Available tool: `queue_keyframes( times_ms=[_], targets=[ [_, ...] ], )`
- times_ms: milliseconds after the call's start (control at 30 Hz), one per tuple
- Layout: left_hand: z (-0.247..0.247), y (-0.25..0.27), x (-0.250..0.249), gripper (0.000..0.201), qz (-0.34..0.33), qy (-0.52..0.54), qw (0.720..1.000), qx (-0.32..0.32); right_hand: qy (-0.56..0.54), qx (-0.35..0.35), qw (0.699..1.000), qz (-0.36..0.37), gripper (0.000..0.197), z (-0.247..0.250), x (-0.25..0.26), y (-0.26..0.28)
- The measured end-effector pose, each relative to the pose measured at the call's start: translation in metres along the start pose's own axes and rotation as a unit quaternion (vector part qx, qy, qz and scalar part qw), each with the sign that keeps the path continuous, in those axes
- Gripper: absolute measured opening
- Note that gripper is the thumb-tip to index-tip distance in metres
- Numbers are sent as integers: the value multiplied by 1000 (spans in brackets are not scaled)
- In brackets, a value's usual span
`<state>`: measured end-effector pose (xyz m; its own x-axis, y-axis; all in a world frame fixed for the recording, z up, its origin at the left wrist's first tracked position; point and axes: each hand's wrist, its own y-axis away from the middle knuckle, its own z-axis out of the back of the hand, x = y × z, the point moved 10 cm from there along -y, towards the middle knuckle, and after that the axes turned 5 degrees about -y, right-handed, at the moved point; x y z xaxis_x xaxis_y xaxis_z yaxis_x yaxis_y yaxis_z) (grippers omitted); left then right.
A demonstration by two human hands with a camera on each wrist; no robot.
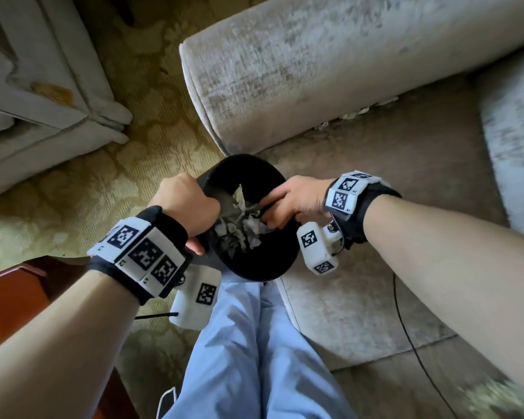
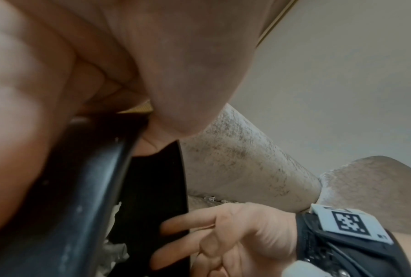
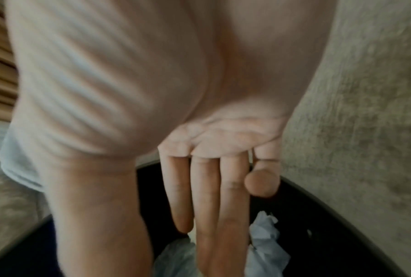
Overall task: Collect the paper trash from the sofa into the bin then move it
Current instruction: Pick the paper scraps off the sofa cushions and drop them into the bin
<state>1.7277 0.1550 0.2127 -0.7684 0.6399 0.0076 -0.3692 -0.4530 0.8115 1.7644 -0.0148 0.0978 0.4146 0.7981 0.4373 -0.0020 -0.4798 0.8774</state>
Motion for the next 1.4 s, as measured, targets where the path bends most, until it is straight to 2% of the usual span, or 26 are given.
queue_keyframes(
  times_ms=[67, 100, 200, 300, 367, 433, 500, 567, 700, 800, 833, 867, 933, 967, 1000, 1067, 1100, 1167, 1300, 1367, 1400],
  targets=[
    [-6, 5, 5, 18, 12, 12, 1000, 15, -66, 11, 998, -14, 37, 1, -5, 1],
    [-8, 5, 6, 18, 16, 18, 999, 21, -97, -15, 995, -18, 33, 8, -7, 2],
    [-1, 6, -5, 17, 10, 11, 1000, 9, -175, -182, 968, -8, 25, 56, -15, 10],
    [10, 4, -27, 18, 1, 20, 1000, 14, -246, -346, 905, 1, 15, 111, -29, 29],
    [16, 3, -42, 17, -5, 28, 1000, 12, -237, -397, 887, -8, 20, 137, -35, 38],
    [21, 1, -53, 14, -14, 28, 999, -3, -204, -422, 883, -13, 29, 157, -36, 42],
    [22, -2, -59, 19, -22, 20, 999, -15, -176, -434, 883, -20, 37, 171, -36, 42],
    [23, -6, -63, 22, -27, 14, 999, -29, -149, -433, 888, -36, 36, 182, -38, 35],
    [24, -11, -70, 19, -31, 15, 998, -48, -78, -424, 900, -62, 45, 191, -38, 13],
    [22, -16, -73, 24, -35, 15, 998, -40, 8, -382, 921, -71, 51, 194, -34, -18],
    [21, -17, -74, 27, -37, 15, 999, -36, 57, -357, 930, -60, 46, 190, -26, -24],
    [21, -19, -76, 28, -40, 13, 999, -34, 143, -321, 933, -82, 39, 180, -17, -23],
    [19, -19, -79, 28, -44, 14, 999, -30, 218, -304, 923, -93, 32, 178, -9, -20],
    [19, -20, -82, 27, -44, 12, 999, -30, 243, -299, 919, -86, 37, 179, -8, -24],
    [20, -19, -84, 26, -45, 8, 998, -32, 303, -263, 911, -99, 36, 174, -4, -32],
    [21, -19, -86, 25, -46, -1, 998, -39, 348, -249, 895, -125, 44, 188, -13, -59],
    [21, -20, -86, 25, -45, -2, 998, -41, 336, -257, 896, -136, 43, 193, -12, -62],
    [21, -20, -86, 25, -44, -4, 998, -41, 303, -284, 898, -144, 28, 177, -1, -31],
    [22, -23, -86, 27, -44, -21, 998, -49, 409, -282, 838, -226, 41, 180, 1, -14],
    [23, -24, -86, 26, -46, -28, 997, -59, 396, -301, 839, -223, 41, 183, 0, -16],
    [23, -25, -86, 25, -44, -27, 997, -59, 368, -308, 849, -221, 41, 184, -4, -16]
  ],
)
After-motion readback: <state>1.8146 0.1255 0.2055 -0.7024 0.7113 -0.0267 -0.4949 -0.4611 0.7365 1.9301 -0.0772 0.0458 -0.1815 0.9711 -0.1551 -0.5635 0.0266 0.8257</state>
